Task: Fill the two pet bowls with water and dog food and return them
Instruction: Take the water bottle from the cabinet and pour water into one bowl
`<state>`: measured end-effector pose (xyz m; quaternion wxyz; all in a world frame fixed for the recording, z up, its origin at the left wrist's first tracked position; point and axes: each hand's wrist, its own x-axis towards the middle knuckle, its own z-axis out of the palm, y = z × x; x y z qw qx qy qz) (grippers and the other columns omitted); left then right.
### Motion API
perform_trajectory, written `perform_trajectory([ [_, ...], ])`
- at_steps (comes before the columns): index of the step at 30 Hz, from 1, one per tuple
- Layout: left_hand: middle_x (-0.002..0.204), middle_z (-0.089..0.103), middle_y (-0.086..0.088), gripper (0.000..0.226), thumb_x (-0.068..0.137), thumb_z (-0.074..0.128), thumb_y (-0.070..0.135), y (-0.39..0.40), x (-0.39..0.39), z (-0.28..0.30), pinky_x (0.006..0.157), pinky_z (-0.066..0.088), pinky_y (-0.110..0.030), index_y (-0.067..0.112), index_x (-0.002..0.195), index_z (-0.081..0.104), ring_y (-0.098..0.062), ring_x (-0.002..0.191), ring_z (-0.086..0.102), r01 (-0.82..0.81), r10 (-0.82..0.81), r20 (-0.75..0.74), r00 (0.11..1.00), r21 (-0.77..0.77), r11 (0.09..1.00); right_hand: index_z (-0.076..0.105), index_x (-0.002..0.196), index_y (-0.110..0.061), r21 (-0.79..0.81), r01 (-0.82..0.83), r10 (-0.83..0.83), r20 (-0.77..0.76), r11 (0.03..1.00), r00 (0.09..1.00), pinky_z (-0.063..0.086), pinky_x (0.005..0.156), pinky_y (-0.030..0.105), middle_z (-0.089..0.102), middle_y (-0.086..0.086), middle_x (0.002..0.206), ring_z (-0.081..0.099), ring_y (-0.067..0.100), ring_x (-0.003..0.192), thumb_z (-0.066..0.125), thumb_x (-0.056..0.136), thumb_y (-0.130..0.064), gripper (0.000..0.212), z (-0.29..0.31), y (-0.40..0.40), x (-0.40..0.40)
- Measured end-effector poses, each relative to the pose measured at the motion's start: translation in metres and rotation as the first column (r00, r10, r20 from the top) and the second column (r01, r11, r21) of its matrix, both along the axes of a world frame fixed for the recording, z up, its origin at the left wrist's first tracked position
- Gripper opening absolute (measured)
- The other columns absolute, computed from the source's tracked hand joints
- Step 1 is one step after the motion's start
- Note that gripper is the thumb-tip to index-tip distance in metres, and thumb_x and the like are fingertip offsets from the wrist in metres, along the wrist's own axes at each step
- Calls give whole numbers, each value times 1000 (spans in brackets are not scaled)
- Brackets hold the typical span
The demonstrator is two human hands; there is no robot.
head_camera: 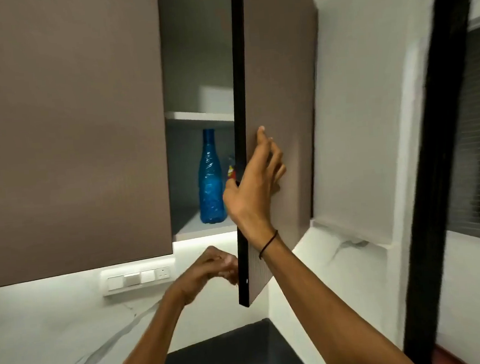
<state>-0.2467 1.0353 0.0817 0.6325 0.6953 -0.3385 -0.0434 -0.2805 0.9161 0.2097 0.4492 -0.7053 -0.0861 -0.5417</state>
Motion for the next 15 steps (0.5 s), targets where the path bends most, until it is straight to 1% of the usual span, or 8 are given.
perform_trajectory([
  [1, 81, 77, 6, 72, 59, 79, 83, -15, -8, 12, 73, 58, -19, 18, 89, 73, -4, 77, 75, -29, 20, 65, 998, 136, 990, 23, 161, -23, 1, -14, 14, 3, 1000, 1000, 27, 118, 47, 28, 7, 160, 28, 28, 147, 76, 77, 7, 104, 0, -14, -9],
  [2, 81, 77, 6, 72, 66, 74, 79, -31, -14, 22, 72, 57, -16, 11, 92, 69, -2, 76, 75, -60, 23, 151, 988, 249, 967, 23, 161, -23, -4, -32, 32, -2, 999, 999, 24, 118, 40, 30, 6, 159, 29, 26, 147, 75, 78, 8, 102, 1, -29, -19],
  [4, 88, 79, -6, 60, 81, 75, 55, -62, -22, 38, 71, 58, -16, -3, 97, 73, -8, 79, 76, -77, -38, 290, 956, 374, 924, 24, 161, -23, -14, -77, 77, -9, 997, 997, 19, 117, 29, 31, 4, 159, 30, 22, 148, 72, 79, 13, 101, 1, -56, -37],
  [6, 78, 78, -3, 48, 83, 84, 42, -95, -27, 44, 65, 55, -17, -4, 92, 78, -10, 68, 73, -57, -96, 368, 925, 383, 922, 24, 160, -18, -36, -107, 107, 1, 994, 994, 18, 119, 17, 31, 3, 160, 30, 18, 149, 68, 78, 16, 99, -1, -87, -54],
  [7, 68, 75, 2, 46, 80, 88, 44, -113, -29, 45, 60, 51, -17, -2, 83, 79, -8, 61, 69, -57, -108, 405, 908, 373, 926, 25, 160, -15, -51, -117, 118, 13, 992, 993, 19, 117, 10, 31, 3, 161, 30, 15, 148, 65, 77, 17, 97, -2, -104, -63],
  [9, 54, 66, 3, 56, 72, 90, 57, -148, -36, 44, 55, 47, -22, 5, 63, 72, -10, 51, 61, -114, -76, 485, 871, 351, 930, 25, 158, -11, -73, -128, 130, 25, 989, 991, 18, 115, 4, 31, 0, 162, 29, 9, 148, 61, 77, 15, 93, -2, -136, -78],
  [11, 47, 62, 1, 63, 66, 87, 68, -181, -43, 43, 54, 47, -26, 11, 52, 66, -11, 46, 57, -175, -41, 561, 827, 326, 929, 25, 158, -11, -54, -120, 121, 11, 991, 993, 18, 114, 2, 32, -1, 162, 29, 7, 148, 59, 77, 14, 91, -2, -166, -93],
  [15, 46, 62, 2, 67, 65, 81, 77, -234, -55, 40, 58, 52, -29, 14, 48, 64, -10, 46, 60, -247, 19, 656, 755, 257, 934, 26, 158, -10, -23, -50, 50, -21, 998, 999, 21, 119, 9, 33, -4, 159, 28, -3, 142, 64, 83, 16, 88, -2, -217, -110],
])
